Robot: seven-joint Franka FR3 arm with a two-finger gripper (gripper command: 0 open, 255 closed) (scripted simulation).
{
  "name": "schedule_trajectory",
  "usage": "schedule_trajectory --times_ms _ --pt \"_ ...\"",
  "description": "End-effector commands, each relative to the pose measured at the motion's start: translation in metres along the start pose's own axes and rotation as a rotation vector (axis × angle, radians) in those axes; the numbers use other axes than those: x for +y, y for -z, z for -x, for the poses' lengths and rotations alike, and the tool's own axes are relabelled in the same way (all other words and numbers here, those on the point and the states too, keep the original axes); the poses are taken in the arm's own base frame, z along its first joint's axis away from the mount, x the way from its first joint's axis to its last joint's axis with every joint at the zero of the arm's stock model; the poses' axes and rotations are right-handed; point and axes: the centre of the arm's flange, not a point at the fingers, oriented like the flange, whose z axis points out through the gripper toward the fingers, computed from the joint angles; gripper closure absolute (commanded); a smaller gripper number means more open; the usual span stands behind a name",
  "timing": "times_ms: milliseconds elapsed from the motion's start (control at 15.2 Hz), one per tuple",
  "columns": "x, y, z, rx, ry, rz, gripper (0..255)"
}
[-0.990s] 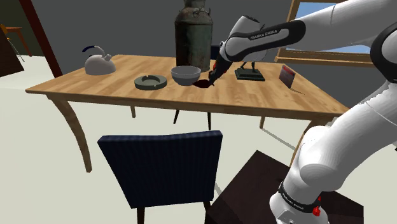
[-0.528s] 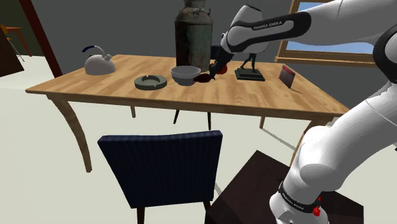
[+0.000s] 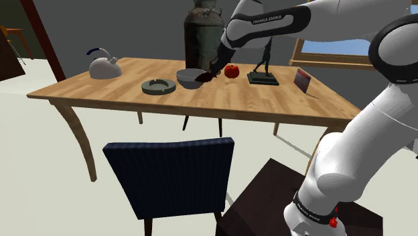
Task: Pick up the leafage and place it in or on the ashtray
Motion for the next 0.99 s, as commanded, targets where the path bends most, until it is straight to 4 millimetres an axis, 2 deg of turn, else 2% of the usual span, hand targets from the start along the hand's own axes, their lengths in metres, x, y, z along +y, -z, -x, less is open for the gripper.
schedule_trajectory --times_ms 0,924 --pt "-0.01 -0.012 -0.024 0.0 0.0 -0.001 255" --pt "-0.081 -0.089 -0.176 0.0 0.0 -0.001 255"
